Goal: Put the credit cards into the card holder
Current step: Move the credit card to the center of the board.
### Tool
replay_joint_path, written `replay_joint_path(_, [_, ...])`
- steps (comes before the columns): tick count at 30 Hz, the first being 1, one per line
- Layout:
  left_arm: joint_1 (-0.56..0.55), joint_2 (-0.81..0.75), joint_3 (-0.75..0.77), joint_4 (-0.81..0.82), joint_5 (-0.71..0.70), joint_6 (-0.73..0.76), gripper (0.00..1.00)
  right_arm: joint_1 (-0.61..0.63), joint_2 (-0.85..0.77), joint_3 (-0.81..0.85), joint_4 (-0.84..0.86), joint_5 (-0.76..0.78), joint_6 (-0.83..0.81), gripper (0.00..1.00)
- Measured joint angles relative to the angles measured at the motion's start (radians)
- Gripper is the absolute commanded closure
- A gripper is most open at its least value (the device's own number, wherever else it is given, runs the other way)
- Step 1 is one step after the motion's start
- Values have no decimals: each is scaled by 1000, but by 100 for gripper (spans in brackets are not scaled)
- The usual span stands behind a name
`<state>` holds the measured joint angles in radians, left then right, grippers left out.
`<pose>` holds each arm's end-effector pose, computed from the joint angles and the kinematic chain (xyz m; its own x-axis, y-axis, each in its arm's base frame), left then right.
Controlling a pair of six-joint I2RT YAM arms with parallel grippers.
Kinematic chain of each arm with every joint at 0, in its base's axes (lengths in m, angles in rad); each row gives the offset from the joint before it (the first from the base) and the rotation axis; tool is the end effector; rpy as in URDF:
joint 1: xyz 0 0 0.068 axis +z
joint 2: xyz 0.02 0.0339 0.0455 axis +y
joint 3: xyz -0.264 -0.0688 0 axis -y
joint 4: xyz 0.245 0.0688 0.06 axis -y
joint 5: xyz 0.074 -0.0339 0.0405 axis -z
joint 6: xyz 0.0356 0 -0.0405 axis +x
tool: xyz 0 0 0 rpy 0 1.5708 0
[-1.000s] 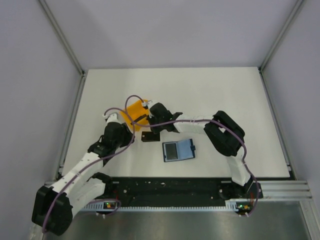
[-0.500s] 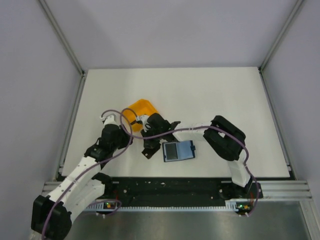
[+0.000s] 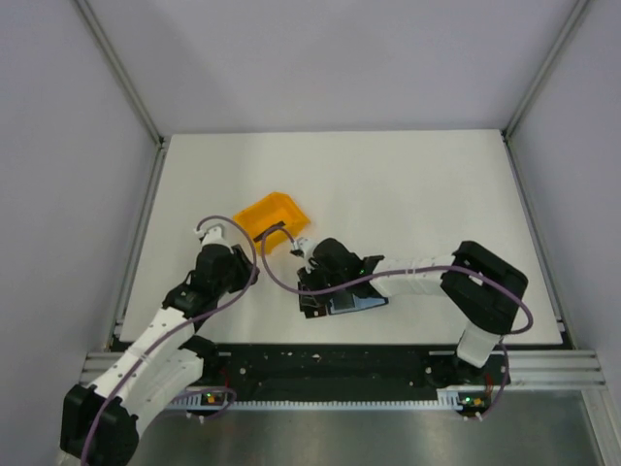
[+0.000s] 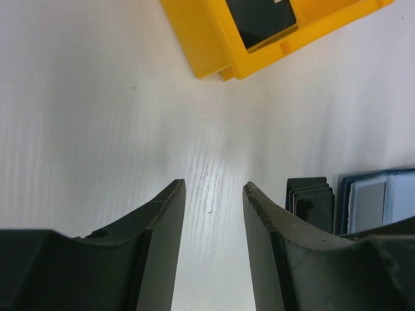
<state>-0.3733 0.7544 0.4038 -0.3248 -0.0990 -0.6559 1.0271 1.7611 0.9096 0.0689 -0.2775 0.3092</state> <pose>0.1537 -0.0564 0.1981 -0.6389 -0.4015 -0.6562 -0.1244 0.8957 -0.4270 0.1744 0.3074 0.1516 -0.6285 -0.4740 -0.6167 -0.7688 0.4992 0.3998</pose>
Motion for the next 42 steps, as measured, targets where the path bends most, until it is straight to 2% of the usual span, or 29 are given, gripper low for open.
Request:
replay_joint_path(5, [1,8,0,3,32,2,53,0,-98,-32,34,132,27,83])
replay_joint_path(13, [1,58,0,10,80,5,53,0,-36,23,-20,241,35,88])
replay_joint_path(22, [1,51,0,9,93,9,53,14,-27,6,-83,305,80,88])
replay_joint_path(28, [1,45,0,9,115,8,53,87,-47,-20,-86,320,123,89])
replay_joint_path(36, [1,32,0,9,132,9,53,233,-135,-119,-126,375,260,89])
replay_joint_path(42, [1,22,0,6,136,10,53,270,-239,-149,-213,457,261,83])
